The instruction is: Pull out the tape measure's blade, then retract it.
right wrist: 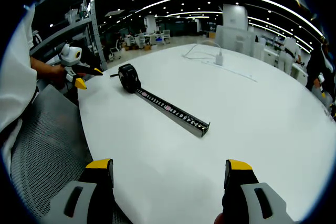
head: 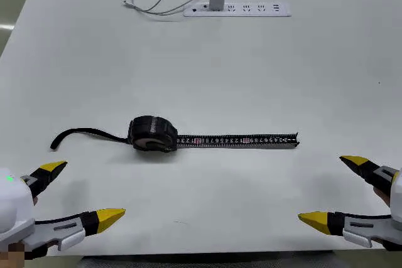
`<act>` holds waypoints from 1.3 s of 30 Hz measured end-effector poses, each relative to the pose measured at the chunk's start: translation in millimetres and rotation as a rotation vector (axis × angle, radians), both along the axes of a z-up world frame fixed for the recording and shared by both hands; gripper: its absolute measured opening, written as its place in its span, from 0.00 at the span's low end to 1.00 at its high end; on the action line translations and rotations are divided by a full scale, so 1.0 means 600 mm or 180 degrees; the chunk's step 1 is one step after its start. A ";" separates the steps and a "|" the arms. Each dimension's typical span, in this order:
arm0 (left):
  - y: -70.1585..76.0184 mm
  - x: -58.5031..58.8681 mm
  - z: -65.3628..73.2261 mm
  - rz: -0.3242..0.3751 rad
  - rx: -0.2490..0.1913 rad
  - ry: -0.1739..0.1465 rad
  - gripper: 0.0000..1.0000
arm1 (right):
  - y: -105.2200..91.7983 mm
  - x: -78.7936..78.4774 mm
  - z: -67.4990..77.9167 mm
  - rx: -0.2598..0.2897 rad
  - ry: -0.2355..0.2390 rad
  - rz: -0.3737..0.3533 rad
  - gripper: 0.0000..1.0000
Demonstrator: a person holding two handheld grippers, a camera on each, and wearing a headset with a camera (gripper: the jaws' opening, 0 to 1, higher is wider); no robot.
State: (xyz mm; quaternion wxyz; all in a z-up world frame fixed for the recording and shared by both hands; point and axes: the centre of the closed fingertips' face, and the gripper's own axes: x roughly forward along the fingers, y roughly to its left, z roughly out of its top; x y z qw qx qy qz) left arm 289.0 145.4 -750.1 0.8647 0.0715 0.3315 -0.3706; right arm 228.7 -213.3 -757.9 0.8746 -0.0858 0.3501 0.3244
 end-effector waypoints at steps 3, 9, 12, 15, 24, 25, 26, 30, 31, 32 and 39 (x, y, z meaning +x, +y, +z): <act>-0.006 0.002 0.000 -0.0017 -0.0012 -0.0012 0.89 | 0.000 0.000 0.001 0.0013 -0.0002 -0.0007 0.86; -0.009 0.003 0.000 -0.0047 -0.0004 -0.0013 0.89 | -0.001 0.000 0.002 0.0012 -0.0001 -0.0006 0.86; -0.010 0.007 0.000 -0.0023 0.0003 -0.0009 0.89 | -0.001 0.001 0.001 0.0017 -0.0003 -0.0008 0.86; -0.021 0.010 -0.003 0.0014 -0.0056 0.0043 0.89 | 0.000 0.003 0.000 0.0017 -0.0005 -0.0002 0.86; -0.057 0.022 -0.008 0.0014 -0.0055 0.0040 0.89 | 0.002 0.008 -0.002 0.0038 0.0018 0.0036 0.86; -0.060 0.026 -0.007 0.0025 -0.0094 0.0050 0.89 | 0.002 0.009 -0.002 0.0038 0.0019 0.0037 0.86; -0.063 0.027 -0.008 0.0016 -0.0099 0.0048 0.89 | 0.002 0.010 -0.003 0.0037 0.0019 0.0038 0.86; -0.078 0.028 -0.010 -0.0037 -0.0087 0.0050 0.88 | 0.000 0.014 -0.001 0.0050 0.0017 0.0025 0.85; -0.079 0.031 -0.009 -0.0027 -0.0088 0.0040 0.88 | 0.000 0.015 0.000 0.0060 0.0015 0.0019 0.85; -0.081 0.033 -0.009 -0.0020 -0.0095 0.0039 0.88 | 0.001 0.015 0.001 0.0057 0.0013 0.0019 0.85; -0.097 0.041 -0.010 -0.0019 -0.0115 0.0046 0.87 | 0.002 0.017 0.001 0.0058 0.0022 0.0026 0.85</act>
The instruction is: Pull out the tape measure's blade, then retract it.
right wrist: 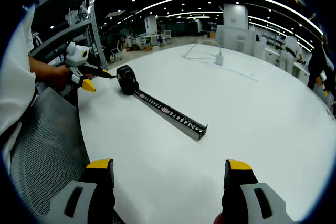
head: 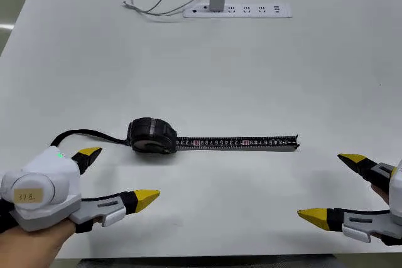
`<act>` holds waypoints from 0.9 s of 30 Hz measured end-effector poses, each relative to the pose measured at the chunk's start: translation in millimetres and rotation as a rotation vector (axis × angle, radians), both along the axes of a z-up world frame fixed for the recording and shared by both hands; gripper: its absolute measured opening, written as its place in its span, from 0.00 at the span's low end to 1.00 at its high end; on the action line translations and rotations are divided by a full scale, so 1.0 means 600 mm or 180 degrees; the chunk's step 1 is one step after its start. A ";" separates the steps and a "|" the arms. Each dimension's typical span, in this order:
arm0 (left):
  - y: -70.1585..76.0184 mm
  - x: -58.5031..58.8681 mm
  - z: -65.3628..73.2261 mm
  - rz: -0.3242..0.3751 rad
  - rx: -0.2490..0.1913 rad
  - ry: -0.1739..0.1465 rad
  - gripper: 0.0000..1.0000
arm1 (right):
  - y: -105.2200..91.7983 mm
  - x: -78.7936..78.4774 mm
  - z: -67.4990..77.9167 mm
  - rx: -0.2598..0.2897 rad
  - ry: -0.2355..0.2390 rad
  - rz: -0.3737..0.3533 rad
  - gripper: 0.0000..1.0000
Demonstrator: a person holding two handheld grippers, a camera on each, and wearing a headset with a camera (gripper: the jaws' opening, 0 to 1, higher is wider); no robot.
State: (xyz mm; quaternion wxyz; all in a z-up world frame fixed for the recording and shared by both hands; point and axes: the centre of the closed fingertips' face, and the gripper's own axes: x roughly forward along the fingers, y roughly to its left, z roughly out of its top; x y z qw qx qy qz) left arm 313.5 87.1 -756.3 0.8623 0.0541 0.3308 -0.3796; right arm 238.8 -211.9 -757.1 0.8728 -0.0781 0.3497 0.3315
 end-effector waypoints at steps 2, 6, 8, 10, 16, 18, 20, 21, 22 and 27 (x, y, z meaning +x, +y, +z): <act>-0.005 0.003 0.000 0.0005 -0.0001 0.0000 0.87 | 0.001 0.001 -0.001 -0.0003 0.0005 0.0010 0.85; -0.015 0.008 -0.002 0.0012 -0.0017 0.0006 0.87 | 0.000 0.003 -0.001 -0.0014 0.0004 0.0020 0.85; -0.024 0.011 -0.005 -0.0009 -0.0010 -0.0005 0.87 | -0.002 0.005 -0.002 -0.0020 0.0003 0.0017 0.85; -0.028 0.014 -0.008 -0.0021 0.0007 -0.0002 0.87 | -0.004 0.007 -0.001 -0.0020 -0.0001 0.0009 0.85; -0.046 0.027 -0.010 -0.0008 -0.0060 0.0010 0.86 | -0.012 0.008 -0.003 -0.0029 0.0004 -0.0008 0.85; -0.052 0.030 -0.012 -0.0018 -0.0066 0.0011 0.85 | -0.011 0.009 0.000 0.0016 -0.0002 -0.0034 0.85; -0.056 0.036 -0.012 0.0002 -0.0094 0.0012 0.85 | -0.012 0.009 -0.001 0.0021 -0.0004 -0.0040 0.85; -0.059 0.038 -0.012 0.0015 -0.0113 0.0012 0.85 | -0.011 0.009 -0.002 0.0019 -0.0003 -0.0039 0.85; -0.061 0.040 -0.012 0.0024 -0.0128 0.0018 0.85 | -0.010 0.009 -0.002 0.0019 0.0001 -0.0037 0.85; -0.072 0.043 -0.012 0.0054 -0.0138 0.0010 0.86 | -0.009 0.009 -0.005 0.0021 0.0006 -0.0025 0.84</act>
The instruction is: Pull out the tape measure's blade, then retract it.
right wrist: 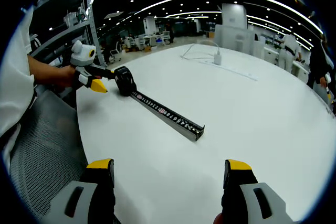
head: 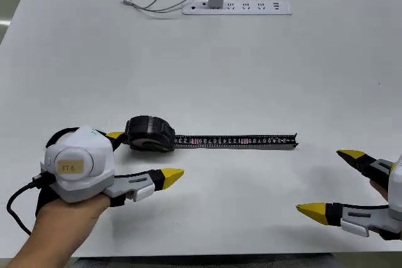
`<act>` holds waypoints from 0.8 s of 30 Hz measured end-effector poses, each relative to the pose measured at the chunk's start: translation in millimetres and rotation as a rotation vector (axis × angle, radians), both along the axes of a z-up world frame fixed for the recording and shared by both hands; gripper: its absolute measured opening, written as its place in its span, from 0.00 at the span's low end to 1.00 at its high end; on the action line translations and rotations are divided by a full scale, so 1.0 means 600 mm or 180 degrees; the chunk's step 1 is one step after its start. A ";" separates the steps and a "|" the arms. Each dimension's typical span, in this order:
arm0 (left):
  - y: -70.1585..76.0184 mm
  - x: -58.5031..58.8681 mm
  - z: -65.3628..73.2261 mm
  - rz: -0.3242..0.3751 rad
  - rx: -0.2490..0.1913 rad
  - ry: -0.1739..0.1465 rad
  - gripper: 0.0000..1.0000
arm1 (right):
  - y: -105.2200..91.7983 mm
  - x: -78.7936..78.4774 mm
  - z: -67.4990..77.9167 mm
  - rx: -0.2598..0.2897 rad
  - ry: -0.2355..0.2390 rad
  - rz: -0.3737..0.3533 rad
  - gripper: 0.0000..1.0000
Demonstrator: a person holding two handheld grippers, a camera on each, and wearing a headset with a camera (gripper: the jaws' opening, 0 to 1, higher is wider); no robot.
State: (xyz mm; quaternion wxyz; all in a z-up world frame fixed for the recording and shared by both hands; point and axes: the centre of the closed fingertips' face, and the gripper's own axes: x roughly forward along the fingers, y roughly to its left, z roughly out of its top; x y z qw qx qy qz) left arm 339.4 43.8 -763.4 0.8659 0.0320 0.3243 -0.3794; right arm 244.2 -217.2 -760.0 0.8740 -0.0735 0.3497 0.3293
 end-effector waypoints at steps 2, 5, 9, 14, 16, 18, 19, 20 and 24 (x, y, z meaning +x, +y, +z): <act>0.002 0.004 0.000 0.0051 -0.0010 0.0004 0.85 | 0.001 0.001 0.000 0.0003 0.0001 0.0004 0.84; 0.001 0.009 0.001 0.0111 -0.0018 0.0010 0.85 | 0.002 0.002 -0.001 0.0005 0.0000 0.0011 0.84; -0.002 0.013 0.002 0.0221 -0.0043 0.0014 0.86 | 0.005 0.004 0.000 0.0005 -0.0005 0.0017 0.84; -0.001 0.020 0.003 0.0354 -0.0082 0.0026 0.85 | 0.005 0.007 0.000 0.0000 -0.0012 0.0027 0.83; -0.001 0.022 0.002 0.0377 -0.0069 0.0021 0.84 | 0.004 0.008 0.000 -0.0015 -0.0019 0.0039 0.82; -0.002 0.024 0.001 0.0436 -0.0036 0.0002 0.83 | 0.003 0.010 0.001 -0.0021 -0.0025 0.0048 0.81; -0.005 0.022 0.000 0.0451 -0.0005 -0.0015 0.84 | 0.003 0.011 0.001 -0.0027 -0.0029 0.0064 0.79; -0.008 0.022 -0.001 0.0470 0.0023 -0.0032 0.84 | 0.001 0.012 0.001 -0.0066 -0.0043 0.0096 0.77; -0.008 0.028 0.000 0.0621 0.0013 -0.0062 0.86 | 0.000 0.017 -0.001 -0.0138 -0.0061 0.0172 0.72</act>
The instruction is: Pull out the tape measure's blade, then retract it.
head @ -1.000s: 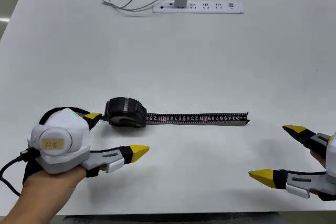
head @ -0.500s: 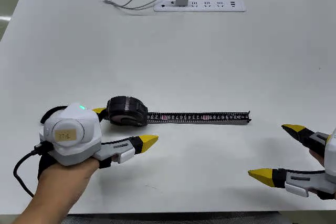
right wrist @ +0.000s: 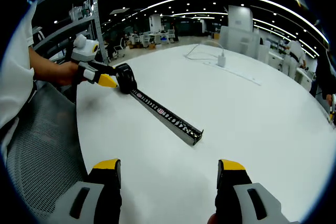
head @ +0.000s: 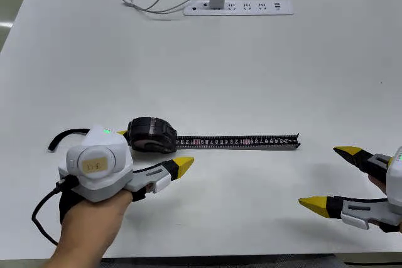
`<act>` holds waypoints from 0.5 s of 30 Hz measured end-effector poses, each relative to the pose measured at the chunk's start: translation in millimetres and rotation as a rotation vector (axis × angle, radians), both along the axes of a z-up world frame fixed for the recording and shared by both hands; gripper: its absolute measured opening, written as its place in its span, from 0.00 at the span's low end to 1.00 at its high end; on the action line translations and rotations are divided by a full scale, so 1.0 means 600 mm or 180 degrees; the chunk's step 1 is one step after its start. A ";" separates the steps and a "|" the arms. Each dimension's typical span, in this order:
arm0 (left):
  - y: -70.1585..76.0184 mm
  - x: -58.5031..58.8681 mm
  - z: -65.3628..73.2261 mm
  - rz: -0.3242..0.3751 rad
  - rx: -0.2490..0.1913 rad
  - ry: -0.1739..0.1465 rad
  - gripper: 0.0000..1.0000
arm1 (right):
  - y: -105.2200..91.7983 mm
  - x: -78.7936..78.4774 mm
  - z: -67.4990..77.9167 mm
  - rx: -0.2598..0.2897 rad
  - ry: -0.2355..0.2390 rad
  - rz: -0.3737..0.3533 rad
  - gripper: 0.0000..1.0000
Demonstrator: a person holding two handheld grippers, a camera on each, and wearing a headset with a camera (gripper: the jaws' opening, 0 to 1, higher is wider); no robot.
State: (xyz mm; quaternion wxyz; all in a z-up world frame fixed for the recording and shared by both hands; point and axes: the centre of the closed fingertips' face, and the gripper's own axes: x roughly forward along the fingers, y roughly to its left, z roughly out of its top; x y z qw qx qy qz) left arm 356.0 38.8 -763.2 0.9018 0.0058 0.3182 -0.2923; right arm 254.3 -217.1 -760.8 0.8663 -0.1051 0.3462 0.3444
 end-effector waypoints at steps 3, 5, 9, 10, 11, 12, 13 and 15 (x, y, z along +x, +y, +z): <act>0.002 0.003 -0.003 0.0057 0.0099 -0.0015 0.84 | -0.001 0.004 -0.001 -0.0048 -0.0015 0.0049 0.69; 0.001 0.004 -0.005 0.0068 0.0119 -0.0019 0.84 | -0.001 0.007 -0.003 -0.0103 -0.0030 0.0106 0.66; -0.002 0.005 -0.005 0.0143 0.0158 -0.0024 0.85 | -0.001 0.012 -0.008 -0.0175 -0.0026 0.0186 0.62; -0.001 0.006 -0.006 0.0172 0.0181 -0.0029 0.85 | -0.002 0.015 -0.009 -0.0217 -0.0044 0.0237 0.61; -0.001 0.006 -0.006 0.0184 0.0175 -0.0030 0.85 | -0.003 0.017 -0.009 -0.0224 -0.0049 0.0242 0.60; 0.000 0.007 -0.006 0.0208 0.0187 -0.0034 0.85 | -0.004 0.020 -0.009 -0.0234 -0.0045 0.0255 0.59; 0.001 0.007 -0.007 0.0221 0.0203 -0.0038 0.84 | -0.004 0.022 -0.009 -0.0245 -0.0051 0.0275 0.58; 0.003 0.010 -0.007 0.0270 0.0216 -0.0037 0.83 | -0.006 0.027 -0.009 -0.0285 -0.0055 0.0335 0.55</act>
